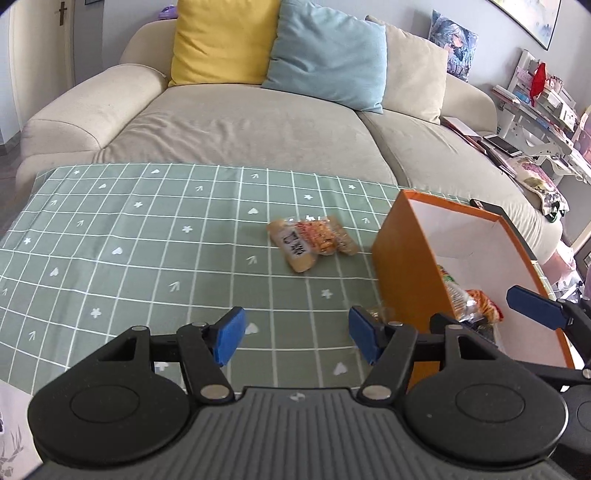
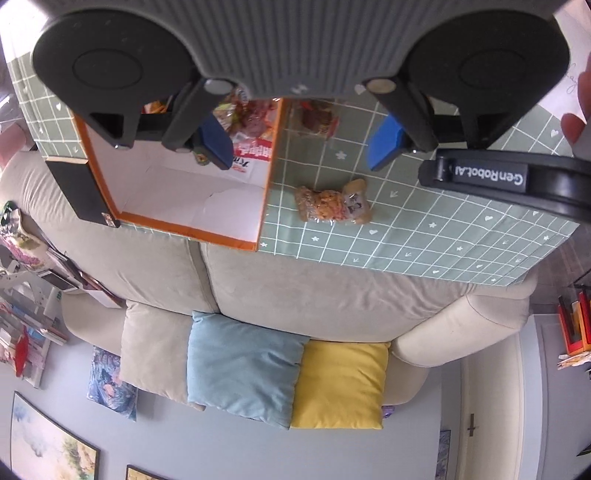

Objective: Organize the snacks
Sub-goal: 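Move both tools toward the red-capped packet and the peanut pack on the table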

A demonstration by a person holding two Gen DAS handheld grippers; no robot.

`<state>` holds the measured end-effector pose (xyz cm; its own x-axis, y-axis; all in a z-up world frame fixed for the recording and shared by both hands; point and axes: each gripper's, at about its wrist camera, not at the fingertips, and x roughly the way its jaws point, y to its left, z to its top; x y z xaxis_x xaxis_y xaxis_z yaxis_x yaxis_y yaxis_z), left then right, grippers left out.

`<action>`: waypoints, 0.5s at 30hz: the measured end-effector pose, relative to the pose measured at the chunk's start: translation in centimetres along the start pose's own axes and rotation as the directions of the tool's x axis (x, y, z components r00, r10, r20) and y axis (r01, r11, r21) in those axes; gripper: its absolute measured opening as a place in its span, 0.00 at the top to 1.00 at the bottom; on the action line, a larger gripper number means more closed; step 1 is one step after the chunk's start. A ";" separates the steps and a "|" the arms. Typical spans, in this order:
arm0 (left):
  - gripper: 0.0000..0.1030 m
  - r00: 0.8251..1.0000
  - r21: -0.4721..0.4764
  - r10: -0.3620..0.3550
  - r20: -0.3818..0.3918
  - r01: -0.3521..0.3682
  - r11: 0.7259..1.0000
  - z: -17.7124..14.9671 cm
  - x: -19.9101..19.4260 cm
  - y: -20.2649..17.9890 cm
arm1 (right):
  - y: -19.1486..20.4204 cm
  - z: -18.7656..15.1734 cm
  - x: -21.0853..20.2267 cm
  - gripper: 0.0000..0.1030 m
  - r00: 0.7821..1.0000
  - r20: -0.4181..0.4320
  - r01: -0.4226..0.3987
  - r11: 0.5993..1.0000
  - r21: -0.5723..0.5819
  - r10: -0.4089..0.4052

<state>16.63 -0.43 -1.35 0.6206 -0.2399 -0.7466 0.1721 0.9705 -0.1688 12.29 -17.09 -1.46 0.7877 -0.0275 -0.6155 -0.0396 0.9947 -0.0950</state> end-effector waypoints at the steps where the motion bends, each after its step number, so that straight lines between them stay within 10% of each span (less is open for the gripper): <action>1: 0.27 1.000 0.003 0.002 0.002 -0.002 1.000 -0.3 0.0 0.5 | 0.5 -0.3 0.0 0.30 1.000 0.005 0.006 1.000 -0.001 -0.006; 15: 0.30 1.000 0.005 -0.024 -0.001 0.024 1.000 -4.2 1.7 6.0 | 5.3 -4.6 2.9 0.46 1.000 -0.020 -0.010 1.000 -0.012 0.009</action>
<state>15.49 5.04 -6.33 0.6155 -0.2632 -0.7429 0.1911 0.9643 -0.1833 11.60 -12.36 -7.34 0.7748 -0.0203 -0.6319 -0.0545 0.9936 -0.0986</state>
